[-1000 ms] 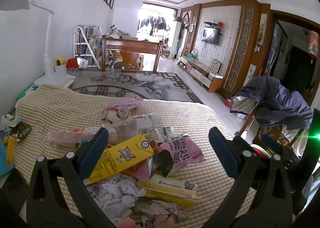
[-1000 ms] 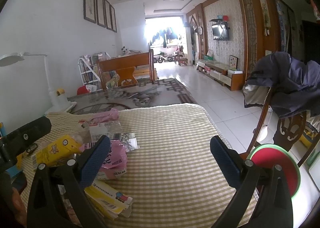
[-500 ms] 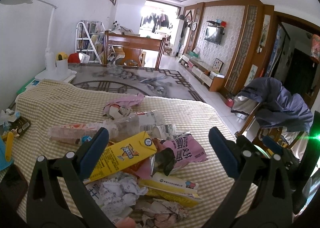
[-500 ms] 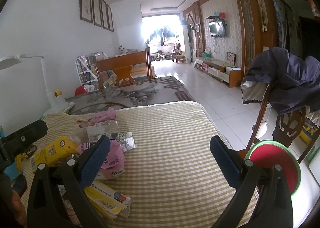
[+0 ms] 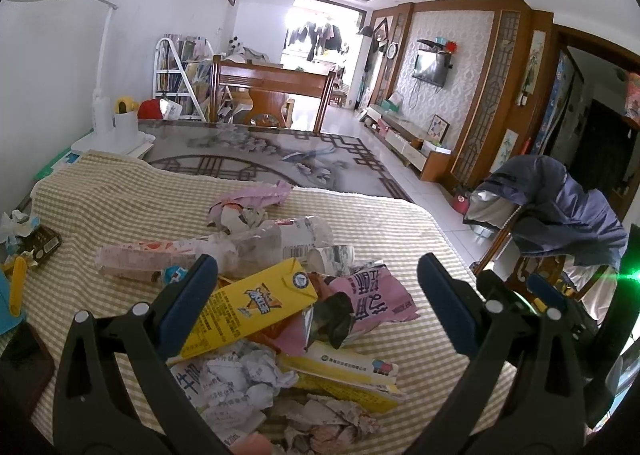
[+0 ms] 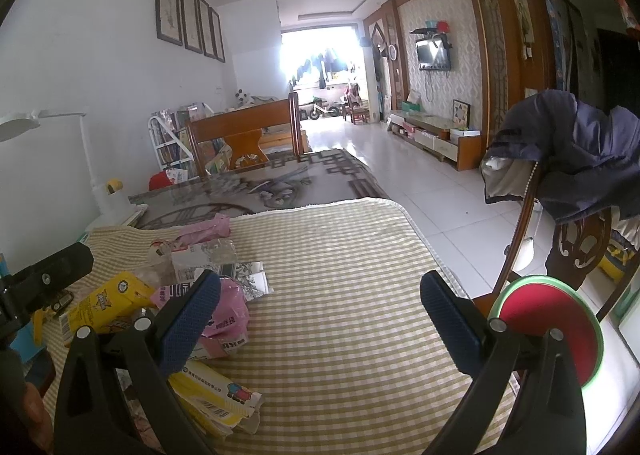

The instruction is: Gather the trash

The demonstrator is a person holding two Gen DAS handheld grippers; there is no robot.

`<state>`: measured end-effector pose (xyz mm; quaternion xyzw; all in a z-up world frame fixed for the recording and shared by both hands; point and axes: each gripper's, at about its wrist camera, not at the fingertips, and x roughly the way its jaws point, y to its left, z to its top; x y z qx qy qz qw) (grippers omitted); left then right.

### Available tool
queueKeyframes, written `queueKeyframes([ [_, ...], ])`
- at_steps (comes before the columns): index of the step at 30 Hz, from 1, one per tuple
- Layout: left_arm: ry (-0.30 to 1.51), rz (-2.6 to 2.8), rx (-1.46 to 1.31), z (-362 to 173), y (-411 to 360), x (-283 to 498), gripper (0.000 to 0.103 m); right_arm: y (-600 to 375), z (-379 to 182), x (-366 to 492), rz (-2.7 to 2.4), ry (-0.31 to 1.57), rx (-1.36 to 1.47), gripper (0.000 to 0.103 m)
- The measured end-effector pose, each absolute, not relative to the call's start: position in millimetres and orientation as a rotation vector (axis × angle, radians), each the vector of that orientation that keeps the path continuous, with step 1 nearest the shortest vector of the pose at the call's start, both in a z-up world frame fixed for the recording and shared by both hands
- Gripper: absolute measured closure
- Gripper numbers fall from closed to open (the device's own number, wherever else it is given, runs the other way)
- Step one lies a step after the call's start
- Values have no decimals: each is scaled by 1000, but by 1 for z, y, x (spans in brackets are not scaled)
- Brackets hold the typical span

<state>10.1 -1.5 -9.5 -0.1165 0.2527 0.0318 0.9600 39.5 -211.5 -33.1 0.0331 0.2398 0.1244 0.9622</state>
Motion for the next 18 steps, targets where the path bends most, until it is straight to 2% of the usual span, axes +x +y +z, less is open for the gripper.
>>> queueKeyframes([
  [18,517,65,-240,-10,-1,11,5,-213,-34,40,253,488,69,7],
])
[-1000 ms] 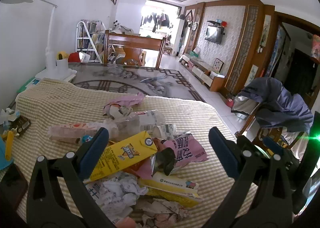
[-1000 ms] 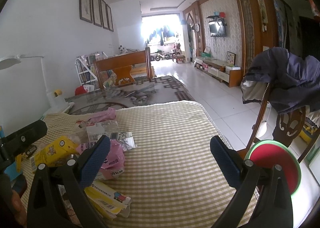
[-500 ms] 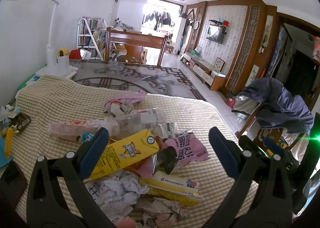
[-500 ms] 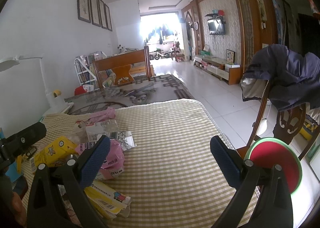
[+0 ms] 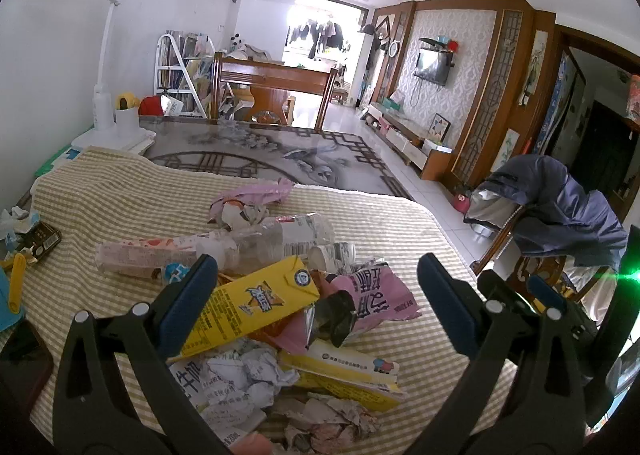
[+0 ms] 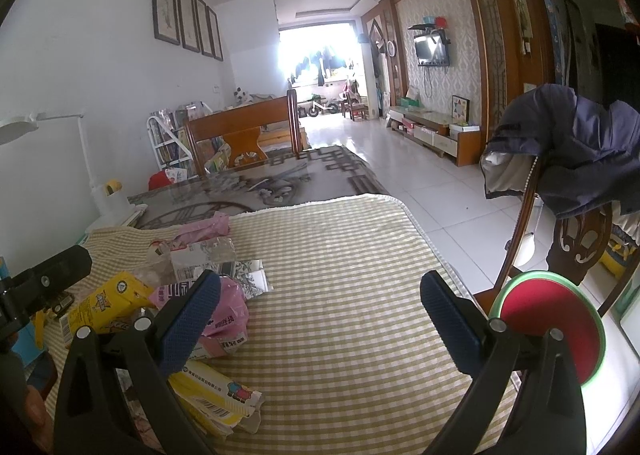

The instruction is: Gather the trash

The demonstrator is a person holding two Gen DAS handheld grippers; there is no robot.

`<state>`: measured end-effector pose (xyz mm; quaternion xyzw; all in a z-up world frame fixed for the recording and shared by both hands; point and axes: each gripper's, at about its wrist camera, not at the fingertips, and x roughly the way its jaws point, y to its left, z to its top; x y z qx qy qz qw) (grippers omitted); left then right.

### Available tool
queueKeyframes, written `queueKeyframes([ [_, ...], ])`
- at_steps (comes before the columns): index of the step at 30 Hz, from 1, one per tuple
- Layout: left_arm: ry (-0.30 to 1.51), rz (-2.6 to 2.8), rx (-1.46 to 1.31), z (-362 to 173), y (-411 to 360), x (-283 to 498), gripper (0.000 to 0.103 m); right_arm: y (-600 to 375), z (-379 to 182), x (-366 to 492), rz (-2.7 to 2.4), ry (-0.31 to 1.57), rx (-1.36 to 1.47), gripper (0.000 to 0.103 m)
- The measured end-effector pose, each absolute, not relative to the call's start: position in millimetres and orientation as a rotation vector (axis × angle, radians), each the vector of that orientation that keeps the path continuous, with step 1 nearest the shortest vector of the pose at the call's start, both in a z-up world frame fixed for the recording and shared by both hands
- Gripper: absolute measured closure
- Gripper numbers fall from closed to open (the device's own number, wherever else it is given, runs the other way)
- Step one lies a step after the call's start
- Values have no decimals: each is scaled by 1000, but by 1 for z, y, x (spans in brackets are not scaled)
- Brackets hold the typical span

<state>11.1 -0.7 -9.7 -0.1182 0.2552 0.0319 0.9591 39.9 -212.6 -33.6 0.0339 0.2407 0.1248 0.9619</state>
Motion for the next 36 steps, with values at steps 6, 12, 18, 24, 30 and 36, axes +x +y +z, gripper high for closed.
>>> queueKeyframes([
  [6,521,62,-242,-11,0,11,5,-214,-35,40,253,491,69,7],
  [12,553,35,-253,-12,-1,15,5,-214,-34,41,251,492,69,7],
  [18,559,164,-231,-5,27,2,5,-212,-35,40,258,520,37,7],
  [24,673,294,-426,-37,76,-31,6,-205,-33,43,330,569,42,7],
  [30,797,233,-479,-57,70,-26,10,-206,-32,45,388,631,76,7],
  [36,880,202,-419,-76,55,-13,10,-206,-35,51,394,700,115,7],
])
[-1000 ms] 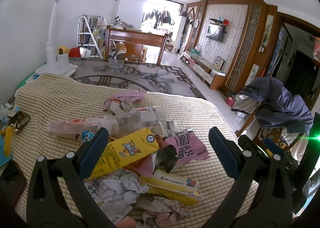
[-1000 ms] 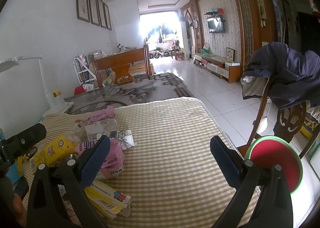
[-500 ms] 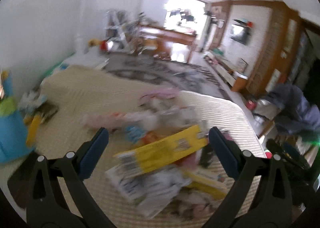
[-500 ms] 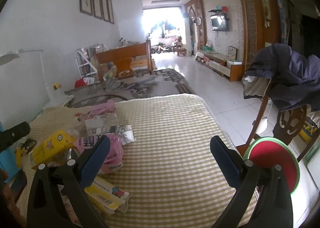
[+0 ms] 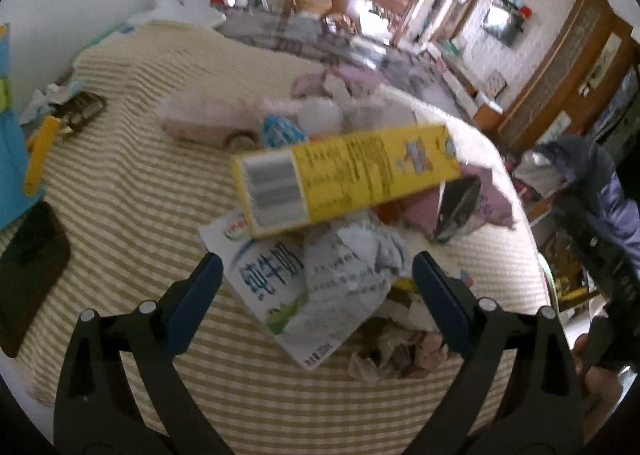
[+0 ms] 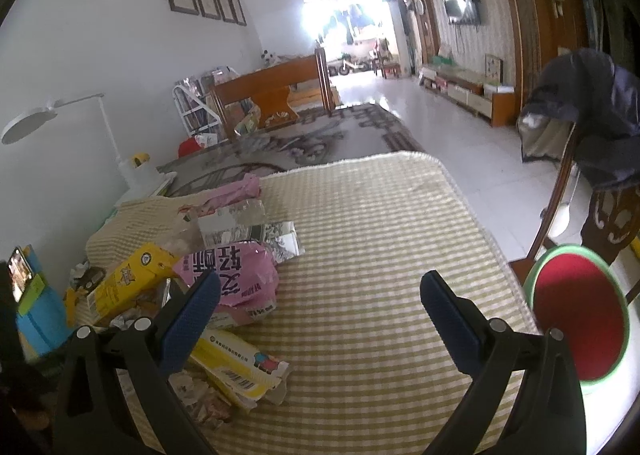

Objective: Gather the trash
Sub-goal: 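Grasp the crumpled newspaper with the left tool while the right tool grasps the pink snack bag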

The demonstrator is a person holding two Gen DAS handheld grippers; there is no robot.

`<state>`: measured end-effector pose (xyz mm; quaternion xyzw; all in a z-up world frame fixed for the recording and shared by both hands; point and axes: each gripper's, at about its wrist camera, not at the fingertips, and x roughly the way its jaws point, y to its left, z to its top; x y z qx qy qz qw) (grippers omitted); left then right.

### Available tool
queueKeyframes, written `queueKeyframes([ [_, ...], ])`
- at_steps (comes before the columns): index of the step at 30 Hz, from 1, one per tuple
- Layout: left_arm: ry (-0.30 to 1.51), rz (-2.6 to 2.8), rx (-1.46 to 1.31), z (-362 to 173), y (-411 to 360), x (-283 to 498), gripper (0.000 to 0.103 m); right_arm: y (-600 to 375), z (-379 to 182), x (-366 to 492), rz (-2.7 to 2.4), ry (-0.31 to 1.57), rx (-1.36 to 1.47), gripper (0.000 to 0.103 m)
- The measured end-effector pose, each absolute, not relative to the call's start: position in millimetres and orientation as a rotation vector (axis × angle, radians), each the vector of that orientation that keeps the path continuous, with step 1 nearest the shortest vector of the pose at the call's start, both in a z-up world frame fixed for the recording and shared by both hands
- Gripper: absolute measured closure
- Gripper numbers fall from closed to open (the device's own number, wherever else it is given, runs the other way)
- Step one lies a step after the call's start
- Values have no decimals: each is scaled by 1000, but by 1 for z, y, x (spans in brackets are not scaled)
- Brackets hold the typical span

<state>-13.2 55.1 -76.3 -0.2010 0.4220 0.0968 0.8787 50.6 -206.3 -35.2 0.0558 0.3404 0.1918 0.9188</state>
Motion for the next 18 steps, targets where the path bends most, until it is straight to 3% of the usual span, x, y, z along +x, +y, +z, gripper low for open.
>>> queueKeyframes([
  [1,894,198,-417,-81,54,-10,10,-205,-35,51,393,710,115,7],
  [3,906,181,-414,-86,51,-9,39,-205,-35,53,394,723,109,7],
  [5,902,136,-431,-87,49,-7,59,-202,-34,55,399,729,98,7],
  [9,852,111,-460,-81,49,-8,65,-197,-34,64,454,763,120,7],
  [18,758,108,-479,-62,49,-9,65,-159,-43,91,550,851,84,7],
])
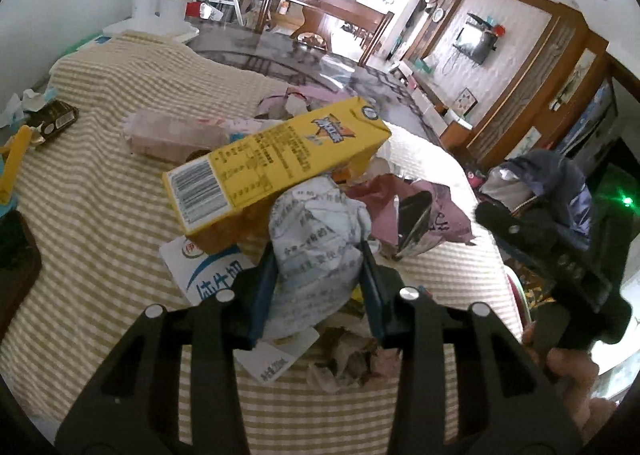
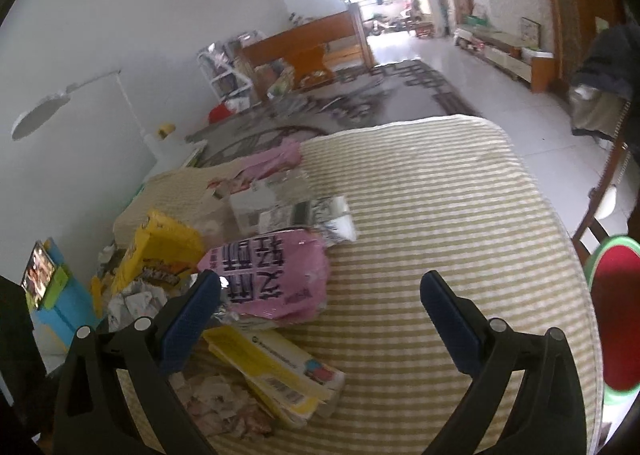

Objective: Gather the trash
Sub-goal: 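Grasp the crumpled newspaper with the left tool while the right tool grasps the pink snack bag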

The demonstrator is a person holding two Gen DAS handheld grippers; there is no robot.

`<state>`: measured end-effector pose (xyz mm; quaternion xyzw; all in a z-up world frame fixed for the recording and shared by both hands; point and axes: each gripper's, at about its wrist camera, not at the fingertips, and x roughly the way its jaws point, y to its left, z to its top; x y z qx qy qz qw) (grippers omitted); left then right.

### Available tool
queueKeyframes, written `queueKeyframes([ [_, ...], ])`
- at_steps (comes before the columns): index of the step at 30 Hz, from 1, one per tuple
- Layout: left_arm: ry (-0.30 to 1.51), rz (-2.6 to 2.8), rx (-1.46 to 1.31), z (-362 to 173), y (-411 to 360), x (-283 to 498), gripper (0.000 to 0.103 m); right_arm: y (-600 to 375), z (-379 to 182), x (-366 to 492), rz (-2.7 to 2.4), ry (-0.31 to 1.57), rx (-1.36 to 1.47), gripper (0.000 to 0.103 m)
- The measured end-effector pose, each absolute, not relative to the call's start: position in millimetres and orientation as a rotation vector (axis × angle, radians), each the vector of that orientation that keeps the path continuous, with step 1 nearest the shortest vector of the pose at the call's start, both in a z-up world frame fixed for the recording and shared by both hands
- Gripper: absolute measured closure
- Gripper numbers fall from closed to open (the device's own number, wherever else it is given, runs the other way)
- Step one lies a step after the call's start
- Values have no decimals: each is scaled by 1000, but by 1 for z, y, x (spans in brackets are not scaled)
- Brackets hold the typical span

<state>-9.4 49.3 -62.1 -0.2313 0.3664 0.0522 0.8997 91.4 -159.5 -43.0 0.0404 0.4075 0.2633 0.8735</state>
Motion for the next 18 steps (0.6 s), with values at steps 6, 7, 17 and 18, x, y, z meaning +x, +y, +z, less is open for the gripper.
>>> queueKeyframes([
  [6,758,112,-488,-62,50,-7,65,-128,-53,105,573,871,12,7],
  [7,756,113,-486,-63,48,-10,65,-124,-57,109,576,886,8,7],
  [17,742,110,-484,-62,47,-10,65,-120,-61,106,673,914,24,43],
  [18,737,110,-484,-61,47,-11,65,-121,-59,105,675,907,23,43],
])
